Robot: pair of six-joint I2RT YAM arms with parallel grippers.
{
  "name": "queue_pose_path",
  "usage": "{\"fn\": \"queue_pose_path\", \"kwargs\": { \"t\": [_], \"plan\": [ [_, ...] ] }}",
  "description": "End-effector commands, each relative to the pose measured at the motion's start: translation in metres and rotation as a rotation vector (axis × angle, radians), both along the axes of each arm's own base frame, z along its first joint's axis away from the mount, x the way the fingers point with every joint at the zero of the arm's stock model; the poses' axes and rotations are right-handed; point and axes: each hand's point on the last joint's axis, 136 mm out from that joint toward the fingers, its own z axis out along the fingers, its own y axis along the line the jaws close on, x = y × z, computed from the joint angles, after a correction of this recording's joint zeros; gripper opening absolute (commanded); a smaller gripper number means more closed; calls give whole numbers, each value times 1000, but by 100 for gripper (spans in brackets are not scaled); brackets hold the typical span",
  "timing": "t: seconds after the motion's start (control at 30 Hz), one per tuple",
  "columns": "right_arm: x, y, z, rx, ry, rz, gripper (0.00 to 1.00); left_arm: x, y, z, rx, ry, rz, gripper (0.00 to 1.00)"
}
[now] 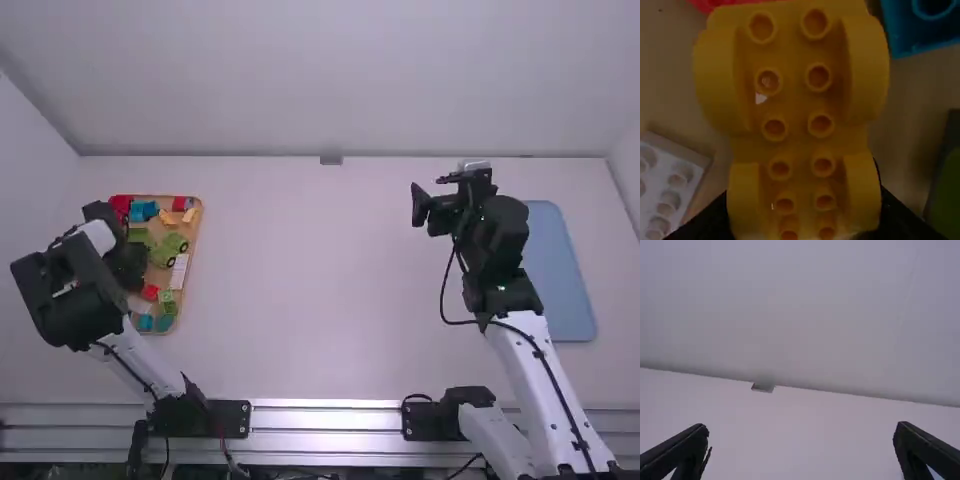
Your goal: Assemble lego blocks to make yellow taxi
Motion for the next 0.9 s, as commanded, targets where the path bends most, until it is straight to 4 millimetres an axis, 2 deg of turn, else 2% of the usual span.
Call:
{"fn": "queue_pose_path", "kwargs": {
  "t": [0.0,0.07,0.17,0.3,0.4,0.43,0.47,0.57,0.6,0.63,0.67,0.7,0.8,0.87],
  "plan": [
    [3,2,16,6,-28,2,99,-2,1,4,-2,25,17,47],
    [2,1,15,5,-26,1,99,-3,1,13,-3,40,17,47],
    [2,1,15,5,-25,1,99,2,2,41,-2,52,-65,47],
    [3,0,15,5,-25,-1,99,5,-7,70,36,71,-181,45],
    [3,1,15,5,-25,0,99,9,-22,89,100,96,-319,43],
    [2,3,15,6,-25,7,99,16,-38,98,142,95,-430,43],
    [2,4,15,6,-25,10,99,18,-41,101,151,92,-450,43],
    [1,9,15,5,-26,23,99,43,-85,122,265,46,-792,44],
    [1,10,15,6,-26,24,99,46,-92,123,278,43,-851,44],
    [1,12,15,5,-26,29,99,58,-124,129,307,18,-1108,46],
    [0,13,16,5,-26,33,99,63,-147,131,311,-4,-1270,47],
    [0,14,16,6,-27,35,99,65,-167,132,307,-23,-1400,48],
    [0,13,15,5,-25,33,99,60,-245,130,285,-66,-1891,50],
    [0,13,15,6,-25,33,99,56,-271,128,287,-69,-2036,50]
  ]
}}
